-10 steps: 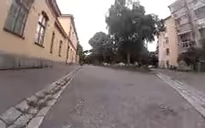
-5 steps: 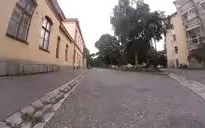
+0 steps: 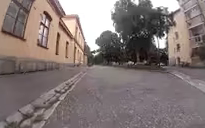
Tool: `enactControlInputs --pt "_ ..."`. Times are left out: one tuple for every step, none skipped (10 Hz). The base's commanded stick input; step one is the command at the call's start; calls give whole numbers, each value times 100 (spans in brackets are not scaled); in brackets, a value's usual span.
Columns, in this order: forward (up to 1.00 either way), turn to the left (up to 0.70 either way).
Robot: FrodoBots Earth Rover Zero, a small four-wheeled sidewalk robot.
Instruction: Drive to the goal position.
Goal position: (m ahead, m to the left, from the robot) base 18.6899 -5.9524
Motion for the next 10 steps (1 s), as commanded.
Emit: enactControlInputs --pt "70 35" --pt "70 35" --pt "70 35" --pt "70 35" --pt "70 35" --pt "70 35" --pt "70 10" --pt "70 0" --pt "70 0" --pt "70 0"
